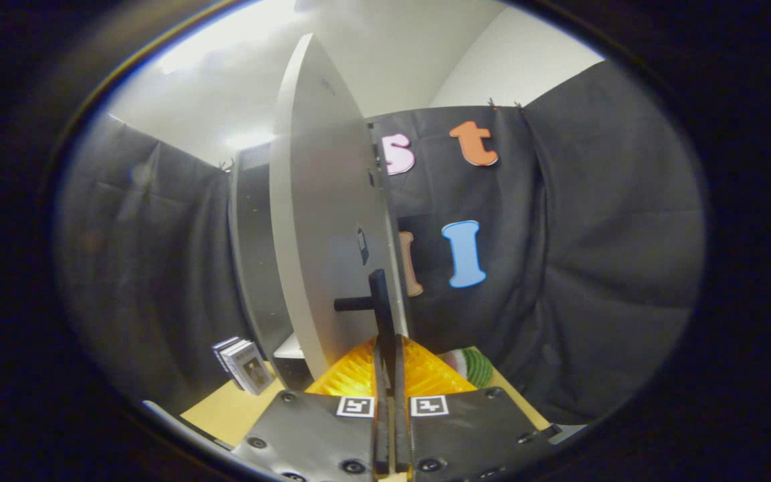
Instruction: Open the shoe cabinet door, grab the shoes and put them into the shoe cabinet, then close the shoe cabinet door.
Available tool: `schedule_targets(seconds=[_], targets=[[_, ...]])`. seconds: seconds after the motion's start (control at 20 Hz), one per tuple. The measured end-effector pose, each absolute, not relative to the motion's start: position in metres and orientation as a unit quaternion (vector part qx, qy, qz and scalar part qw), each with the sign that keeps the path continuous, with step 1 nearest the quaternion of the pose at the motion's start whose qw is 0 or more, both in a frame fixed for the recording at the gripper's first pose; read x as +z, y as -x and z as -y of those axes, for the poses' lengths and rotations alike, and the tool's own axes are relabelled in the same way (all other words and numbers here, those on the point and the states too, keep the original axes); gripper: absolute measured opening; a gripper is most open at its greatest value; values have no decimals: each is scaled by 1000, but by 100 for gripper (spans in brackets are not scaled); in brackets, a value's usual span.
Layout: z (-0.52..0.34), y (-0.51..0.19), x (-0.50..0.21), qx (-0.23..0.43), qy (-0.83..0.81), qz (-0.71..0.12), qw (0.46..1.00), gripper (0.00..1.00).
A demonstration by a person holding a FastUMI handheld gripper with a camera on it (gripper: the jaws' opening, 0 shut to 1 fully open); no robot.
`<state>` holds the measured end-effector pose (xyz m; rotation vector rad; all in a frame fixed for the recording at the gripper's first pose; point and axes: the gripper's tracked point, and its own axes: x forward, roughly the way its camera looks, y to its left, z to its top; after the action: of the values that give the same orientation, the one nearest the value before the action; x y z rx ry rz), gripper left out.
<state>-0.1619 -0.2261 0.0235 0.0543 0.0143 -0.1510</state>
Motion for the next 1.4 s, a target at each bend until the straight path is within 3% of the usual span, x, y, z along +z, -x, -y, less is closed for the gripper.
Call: schedule_targets(seconds=[0.3,0.85,1.4], targets=[[281,167,26,-118,-38,-3,992,3],[291,184,32,-123,-10,-2,992,2],[233,232,20,-95,6,-5,995,2]])
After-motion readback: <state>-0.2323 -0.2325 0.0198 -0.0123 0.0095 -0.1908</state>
